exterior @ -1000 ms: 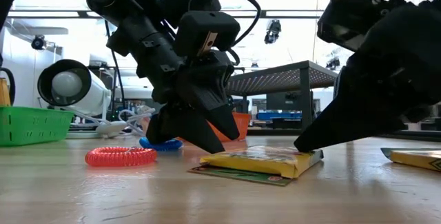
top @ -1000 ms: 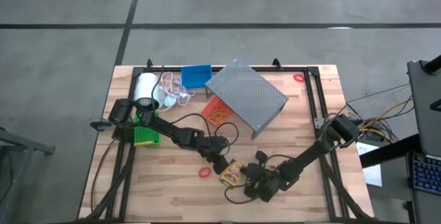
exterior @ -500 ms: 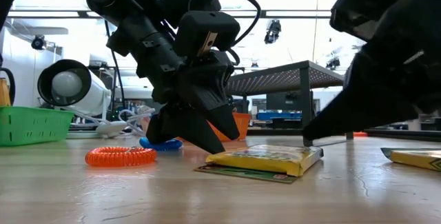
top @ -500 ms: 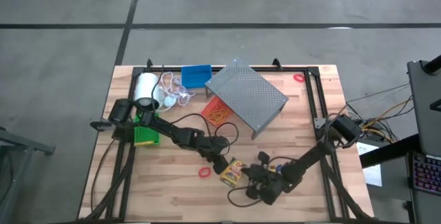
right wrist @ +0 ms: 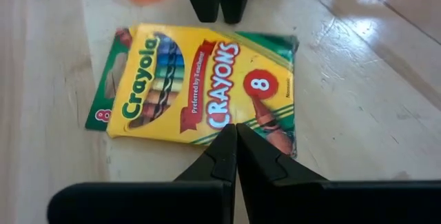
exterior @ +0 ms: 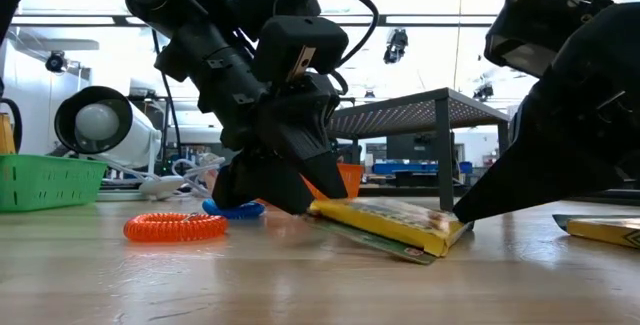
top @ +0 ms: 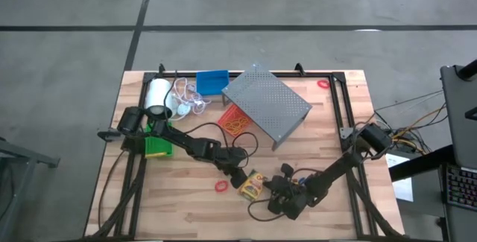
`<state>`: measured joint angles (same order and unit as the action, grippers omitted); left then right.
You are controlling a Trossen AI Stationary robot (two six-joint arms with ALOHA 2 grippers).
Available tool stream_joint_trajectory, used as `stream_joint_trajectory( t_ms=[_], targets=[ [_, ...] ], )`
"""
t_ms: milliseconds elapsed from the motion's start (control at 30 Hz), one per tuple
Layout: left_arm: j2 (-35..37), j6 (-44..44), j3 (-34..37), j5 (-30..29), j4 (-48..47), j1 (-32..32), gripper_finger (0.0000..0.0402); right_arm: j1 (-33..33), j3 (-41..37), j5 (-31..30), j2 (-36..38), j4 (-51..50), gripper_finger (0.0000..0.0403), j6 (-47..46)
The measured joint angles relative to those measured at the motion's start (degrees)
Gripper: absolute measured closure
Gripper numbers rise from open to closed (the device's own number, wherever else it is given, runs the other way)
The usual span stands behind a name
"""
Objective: Pick & Place Office Desk Supplies
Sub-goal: Put the crayon box into the green bin
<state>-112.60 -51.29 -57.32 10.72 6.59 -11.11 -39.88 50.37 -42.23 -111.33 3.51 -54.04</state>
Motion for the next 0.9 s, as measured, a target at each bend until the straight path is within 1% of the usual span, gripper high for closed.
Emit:
stream_joint_trajectory(
  t_ms=[200,300,433,667,900],
  targets=[
    [0.0,-0.1,0.0,0.3,1.9,0.0,0.0236,0.0,-0.1,0.7,0.0,0.0,0.0395,0.0],
    [0.0,-0.5,0.0,1.6,4.3,0.0,0.0236,0.0,-0.1,0.9,0.0,-0.1,0.0395,0.0],
    [0.0,-1.3,0.0,3.3,5.2,0.0,0.0236,0.0,-0.1,1.1,0.0,-0.1,0.0395,0.0],
    [0.0,-2.6,0.0,3.2,5.3,0.0,0.0236,0.0,-0.1,1.1,0.0,-0.2,0.0395,0.0],
    [-0.5,-2.8,0.0,1.9,5.6,0.0,0.0236,0.0,-0.1,1.0,0.0,-0.1,0.0395,0.0]
  ],
)
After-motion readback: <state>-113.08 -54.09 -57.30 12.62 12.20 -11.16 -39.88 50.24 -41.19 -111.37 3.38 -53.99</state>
